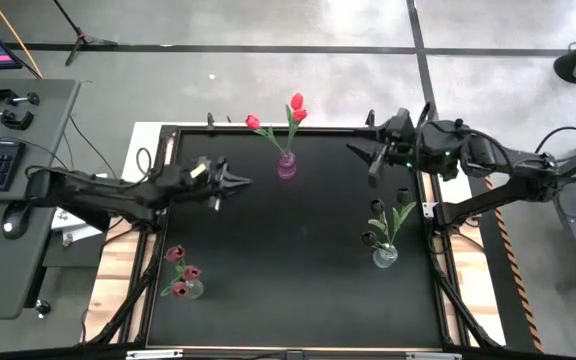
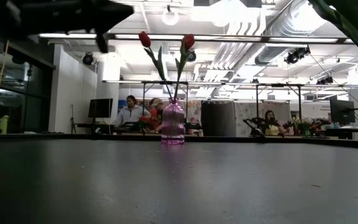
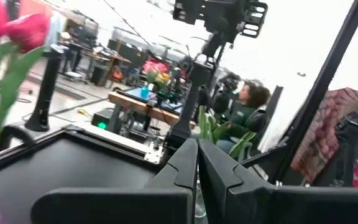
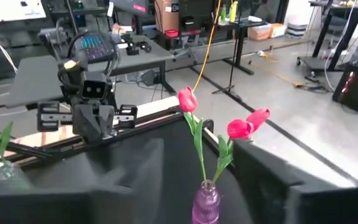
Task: Sort flowers into vase by color
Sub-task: Return to Home Position
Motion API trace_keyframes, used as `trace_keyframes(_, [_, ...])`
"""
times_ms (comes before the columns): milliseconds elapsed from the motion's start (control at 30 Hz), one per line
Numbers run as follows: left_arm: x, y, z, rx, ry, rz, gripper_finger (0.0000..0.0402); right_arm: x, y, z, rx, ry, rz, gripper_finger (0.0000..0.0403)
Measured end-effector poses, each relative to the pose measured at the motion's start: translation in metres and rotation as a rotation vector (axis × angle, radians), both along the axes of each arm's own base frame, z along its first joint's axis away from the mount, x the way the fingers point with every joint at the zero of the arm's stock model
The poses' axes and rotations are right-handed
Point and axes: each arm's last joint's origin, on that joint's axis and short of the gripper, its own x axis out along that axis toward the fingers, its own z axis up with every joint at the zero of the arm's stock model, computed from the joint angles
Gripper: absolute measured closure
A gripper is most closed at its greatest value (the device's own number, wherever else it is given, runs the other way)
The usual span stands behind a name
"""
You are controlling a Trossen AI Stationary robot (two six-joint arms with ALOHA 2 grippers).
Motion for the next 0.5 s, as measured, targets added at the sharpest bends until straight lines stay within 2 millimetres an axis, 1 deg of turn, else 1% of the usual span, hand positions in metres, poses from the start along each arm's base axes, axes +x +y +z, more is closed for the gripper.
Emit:
trace_keyframes(67, [-0.011, -0.003, -0.010, -0.013, -0.013, 0.007, 0.0401, 0.000, 0.000, 0.000, 0.018, -0.009, -0.004, 0.0275])
trace_keyframes(133, [-0.021, -0.006, -0.018, -0.019, -0.045, 0.006, 0.0401, -0.001, 0.000, 0.000, 0.041, -0.019, -0.009, 0.0347])
trace_keyframes(167, [-0.026, -0.007, -0.023, -0.027, -0.063, 0.008, 0.0401, -0.003, 0.000, 0.000, 0.052, -0.016, -0.010, 0.0374])
trace_keyframes(200, [-0.031, -0.008, -0.028, -0.039, -0.075, 0.013, 0.0401, -0.004, 0.000, -0.001, 0.062, -0.011, -0.012, 0.0386])
trace_keyframes(333, [-0.048, -0.010, -0.046, -0.080, -0.107, 0.044, 0.0401, -0.010, 0.000, -0.007, 0.081, 0.056, -0.012, 0.0382])
trace_keyframes(433, [-0.056, -0.010, -0.057, -0.104, -0.096, 0.058, 0.0401, -0.016, 0.001, -0.021, 0.073, 0.229, 0.033, 0.0398])
trace_keyframes(500, [-0.056, -0.010, -0.060, -0.106, -0.065, 0.063, 0.0401, -0.021, 0.002, -0.030, 0.168, 0.296, 0.009, 0.0399])
